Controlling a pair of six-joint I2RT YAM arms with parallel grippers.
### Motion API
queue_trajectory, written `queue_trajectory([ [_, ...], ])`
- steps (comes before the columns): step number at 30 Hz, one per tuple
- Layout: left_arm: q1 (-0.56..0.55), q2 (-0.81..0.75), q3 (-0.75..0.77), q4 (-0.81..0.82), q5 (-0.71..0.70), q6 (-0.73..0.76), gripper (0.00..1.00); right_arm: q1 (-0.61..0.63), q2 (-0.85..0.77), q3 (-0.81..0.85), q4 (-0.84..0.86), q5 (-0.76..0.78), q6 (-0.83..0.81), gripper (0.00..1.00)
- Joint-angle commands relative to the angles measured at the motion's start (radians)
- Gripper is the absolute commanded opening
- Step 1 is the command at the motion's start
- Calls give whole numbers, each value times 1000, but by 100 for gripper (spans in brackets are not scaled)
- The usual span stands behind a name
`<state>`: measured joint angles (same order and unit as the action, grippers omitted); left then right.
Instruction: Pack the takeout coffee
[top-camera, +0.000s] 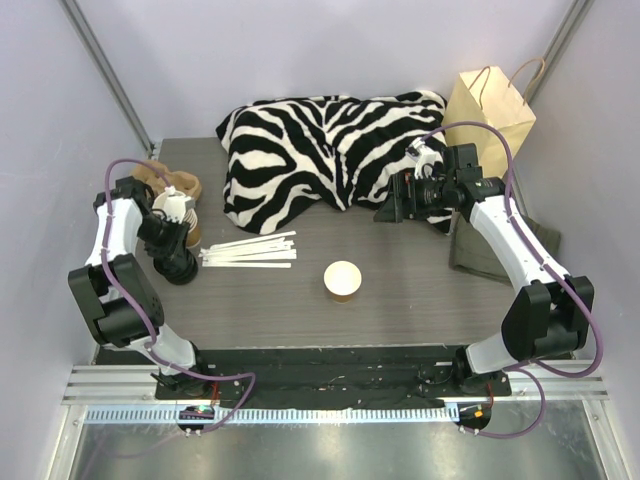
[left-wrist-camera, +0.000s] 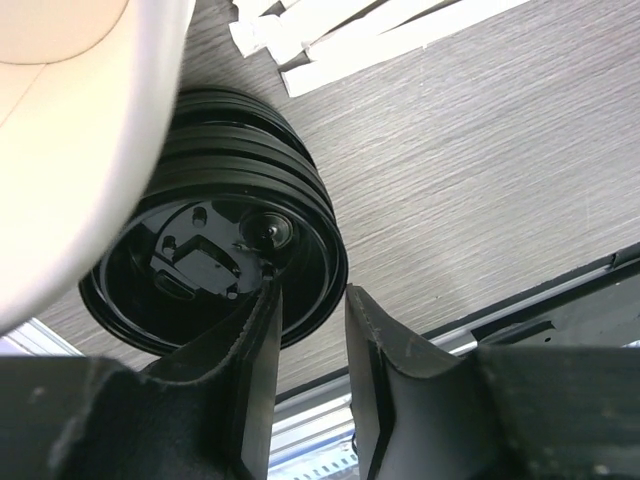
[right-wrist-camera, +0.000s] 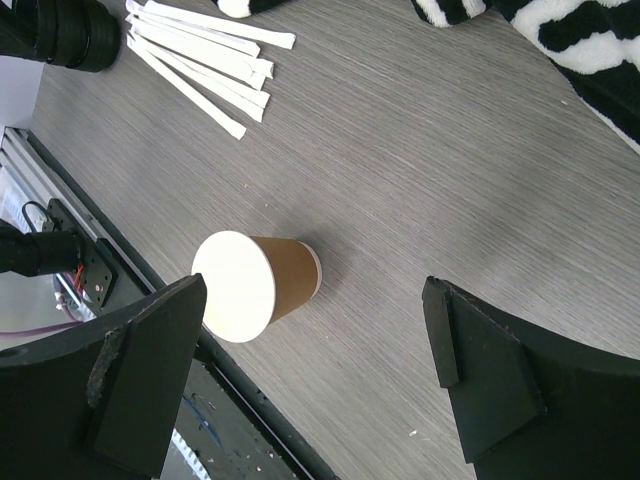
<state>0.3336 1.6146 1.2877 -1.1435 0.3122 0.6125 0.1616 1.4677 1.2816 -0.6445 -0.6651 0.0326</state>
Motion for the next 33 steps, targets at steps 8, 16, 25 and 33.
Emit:
queue_trajectory([
  [8, -8, -2, 15, 13, 2, 6, 30, 3, 2, 42, 32, -13, 6, 100],
  [16, -10, 2, 13, 13, 2, 9, 34, 3, 3, 41, 31, -13, 6, 100],
  [25, -16, 1, 10, 5, 11, 12, 34, 3, 8, 42, 31, -13, 7, 100],
  [33, -19, 5, 15, -10, 34, 18, 35, 3, 8, 39, 32, -13, 7, 100],
])
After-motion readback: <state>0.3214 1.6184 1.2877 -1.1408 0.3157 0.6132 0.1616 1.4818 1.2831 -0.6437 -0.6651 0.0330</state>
